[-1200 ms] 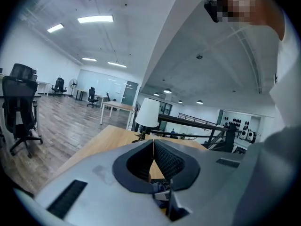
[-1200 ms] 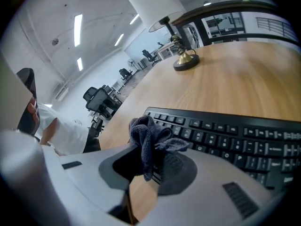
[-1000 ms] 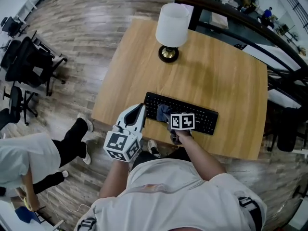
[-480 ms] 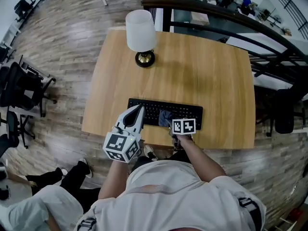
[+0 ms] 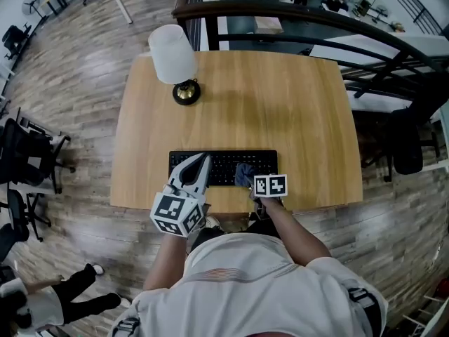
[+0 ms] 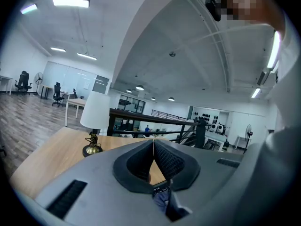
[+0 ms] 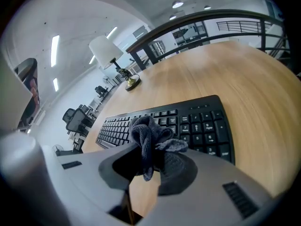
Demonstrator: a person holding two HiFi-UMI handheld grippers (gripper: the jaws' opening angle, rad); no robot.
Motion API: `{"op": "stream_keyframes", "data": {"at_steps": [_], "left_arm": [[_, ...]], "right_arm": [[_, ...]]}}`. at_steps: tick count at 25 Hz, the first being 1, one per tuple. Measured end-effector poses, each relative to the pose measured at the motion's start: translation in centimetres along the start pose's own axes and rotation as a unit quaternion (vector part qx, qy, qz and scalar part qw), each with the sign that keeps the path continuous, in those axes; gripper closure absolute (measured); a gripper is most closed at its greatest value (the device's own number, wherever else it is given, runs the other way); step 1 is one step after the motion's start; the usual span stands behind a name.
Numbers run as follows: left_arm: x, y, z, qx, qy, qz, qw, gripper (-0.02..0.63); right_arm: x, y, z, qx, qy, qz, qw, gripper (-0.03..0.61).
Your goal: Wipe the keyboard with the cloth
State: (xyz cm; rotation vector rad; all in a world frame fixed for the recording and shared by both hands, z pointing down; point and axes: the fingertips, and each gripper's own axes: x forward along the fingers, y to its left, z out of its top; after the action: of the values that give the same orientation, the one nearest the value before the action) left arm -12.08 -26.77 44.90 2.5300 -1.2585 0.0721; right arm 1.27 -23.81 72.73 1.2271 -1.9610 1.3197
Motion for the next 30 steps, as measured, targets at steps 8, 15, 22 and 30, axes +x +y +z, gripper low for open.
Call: {"op": "stream_keyframes", "data": {"at_steps": [8, 15, 22, 30], "left_arm": [[1.7, -3.2, -0.2, 0.010, 0.003, -0.038, 0.9992, 0.598], [2.9, -5.0, -0.4, 0.015, 0.010, -0.061, 0.9980, 0.598], [4.0, -6.6, -0.6, 0.019, 0.018, -0.084, 0.9961, 0.598], [4.9, -8.4, -0.5, 0.026, 0.019, -0.109, 0.9935, 0.598]], "right_arm": [[-2.3, -3.2, -0.9, 0.017, -0.019, -0.024, 0.999, 0.440], [-4.3, -6.1, -1.4, 0.041, -0.032, -0.043, 0.998, 0.442], [-6.7, -9.3, -1.6, 0.073, -0.060, -0.068, 0.993, 0.442], [-9.1, -12.9, -2.9, 0.097, -0.075, -0.109, 0.986, 0.443]]}}
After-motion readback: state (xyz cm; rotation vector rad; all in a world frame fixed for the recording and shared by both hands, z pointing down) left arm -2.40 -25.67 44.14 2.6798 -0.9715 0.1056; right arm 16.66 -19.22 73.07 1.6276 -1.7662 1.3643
